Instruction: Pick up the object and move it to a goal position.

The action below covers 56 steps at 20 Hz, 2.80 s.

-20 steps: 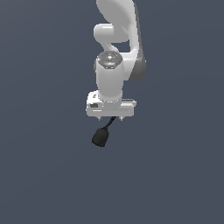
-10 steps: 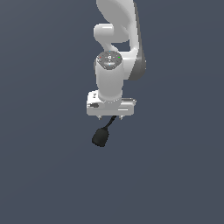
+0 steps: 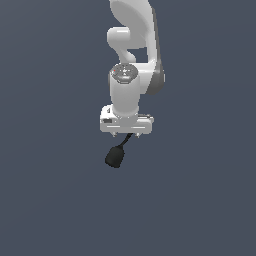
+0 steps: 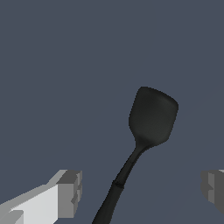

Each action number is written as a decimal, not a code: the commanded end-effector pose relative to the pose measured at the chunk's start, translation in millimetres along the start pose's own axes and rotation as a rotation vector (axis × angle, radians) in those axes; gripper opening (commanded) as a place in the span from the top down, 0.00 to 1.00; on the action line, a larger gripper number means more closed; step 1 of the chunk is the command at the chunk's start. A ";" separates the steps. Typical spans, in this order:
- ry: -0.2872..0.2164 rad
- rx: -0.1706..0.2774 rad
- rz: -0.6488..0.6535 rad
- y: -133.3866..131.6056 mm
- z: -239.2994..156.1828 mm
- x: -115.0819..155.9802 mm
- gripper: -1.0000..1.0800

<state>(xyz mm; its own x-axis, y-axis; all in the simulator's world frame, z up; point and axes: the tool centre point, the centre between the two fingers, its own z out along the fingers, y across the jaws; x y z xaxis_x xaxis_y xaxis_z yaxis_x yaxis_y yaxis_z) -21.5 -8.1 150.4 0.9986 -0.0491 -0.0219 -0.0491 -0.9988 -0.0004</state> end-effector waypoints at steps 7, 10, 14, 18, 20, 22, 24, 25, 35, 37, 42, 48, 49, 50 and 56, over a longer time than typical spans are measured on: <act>0.009 0.006 0.182 6.0 44.5 -26.9 0.04; 0.013 0.006 0.252 9.1 59.6 -38.2 0.04; 0.018 0.005 0.320 12.6 73.8 -50.1 0.04; 0.021 0.004 0.362 14.9 82.0 -57.6 0.04; 0.021 0.004 0.372 15.5 84.0 -59.5 0.04; 0.022 0.004 0.376 15.8 84.6 -60.1 0.04; 0.020 0.004 0.370 15.4 84.2 -59.4 0.04; 0.020 0.004 0.370 15.4 85.2 -59.5 0.04; 0.021 0.004 0.375 15.8 121.9 -60.3 0.04; 0.022 0.004 0.375 15.8 128.3 -60.1 0.04; 0.022 0.004 0.375 15.5 134.8 -59.5 0.04; 0.022 0.004 0.375 15.5 134.8 -59.5 1.00; 0.022 0.004 0.375 15.5 134.8 -59.5 1.00; 0.022 0.004 0.375 15.5 134.8 -59.5 1.00; 0.022 0.004 0.375 14.5 133.0 -57.5 1.00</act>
<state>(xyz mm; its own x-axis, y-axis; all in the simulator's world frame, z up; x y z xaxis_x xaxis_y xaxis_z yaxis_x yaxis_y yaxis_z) -84.1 -19.7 17.6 0.9115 -0.4113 -0.0009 -0.4113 -0.9115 -0.0003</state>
